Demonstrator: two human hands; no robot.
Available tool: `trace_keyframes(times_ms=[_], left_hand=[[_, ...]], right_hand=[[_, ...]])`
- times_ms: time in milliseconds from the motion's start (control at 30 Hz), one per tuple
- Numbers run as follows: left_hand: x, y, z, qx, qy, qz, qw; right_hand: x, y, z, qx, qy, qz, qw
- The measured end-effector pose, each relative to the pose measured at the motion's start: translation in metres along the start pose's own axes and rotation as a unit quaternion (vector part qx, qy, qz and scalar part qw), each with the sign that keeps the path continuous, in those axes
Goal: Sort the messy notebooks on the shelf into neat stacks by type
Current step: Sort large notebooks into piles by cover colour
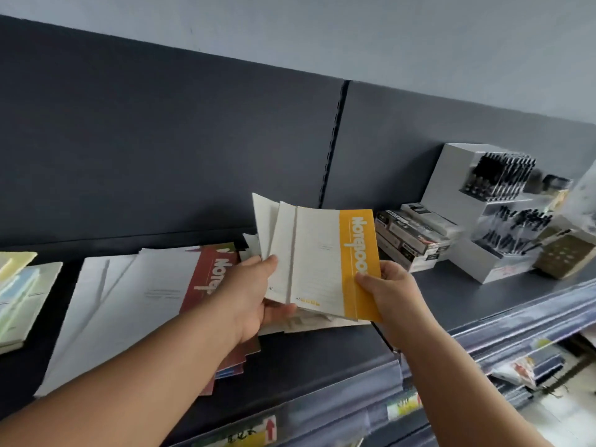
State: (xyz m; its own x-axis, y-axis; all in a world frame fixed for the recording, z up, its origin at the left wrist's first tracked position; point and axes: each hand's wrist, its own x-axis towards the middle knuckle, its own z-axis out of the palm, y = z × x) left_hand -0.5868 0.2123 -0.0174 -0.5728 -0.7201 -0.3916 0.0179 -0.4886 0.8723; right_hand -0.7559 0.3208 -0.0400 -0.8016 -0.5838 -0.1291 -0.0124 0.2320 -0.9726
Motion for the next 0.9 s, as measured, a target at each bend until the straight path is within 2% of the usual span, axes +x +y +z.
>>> trace_keyframes(times_ms=[167,300,367,433,467,533,733,900], left_hand=[[0.027,-0.007,0.031,0.046,0.081,-0.006,0.996],[0.037,-0.012,0.036,0.210,0.159,0.007,0.965],[0.037,-0.011,0.036,0.364,0.202,0.028,0.909],[0.032,-0.010,0.039,0.545,0.238,0.050,0.803],[0.030,-0.011,0.041,0.604,0.252,0.060,0.754],[0.030,-0.015,0.041,0.660,0.256,0.076,0.702],[0.031,-0.025,0.039,0.731,0.230,0.102,0.634],[0.026,-0.025,0.028,0.735,0.250,0.142,0.613]], right_hand=[[0.059,0.001,-0.012,-0.046,-0.068,-0.003,0.997],[0.084,0.004,-0.008,-0.100,-0.103,-0.019,0.989],[0.092,0.007,-0.005,-0.141,-0.105,-0.044,0.983],[0.095,0.009,-0.004,-0.191,-0.105,-0.067,0.974],[0.095,0.010,-0.003,-0.221,-0.111,-0.078,0.966],[0.094,0.010,-0.002,-0.274,-0.130,-0.101,0.948],[0.094,0.010,-0.004,-0.353,-0.169,-0.133,0.910],[0.084,0.005,-0.002,-0.402,-0.158,-0.180,0.884]])
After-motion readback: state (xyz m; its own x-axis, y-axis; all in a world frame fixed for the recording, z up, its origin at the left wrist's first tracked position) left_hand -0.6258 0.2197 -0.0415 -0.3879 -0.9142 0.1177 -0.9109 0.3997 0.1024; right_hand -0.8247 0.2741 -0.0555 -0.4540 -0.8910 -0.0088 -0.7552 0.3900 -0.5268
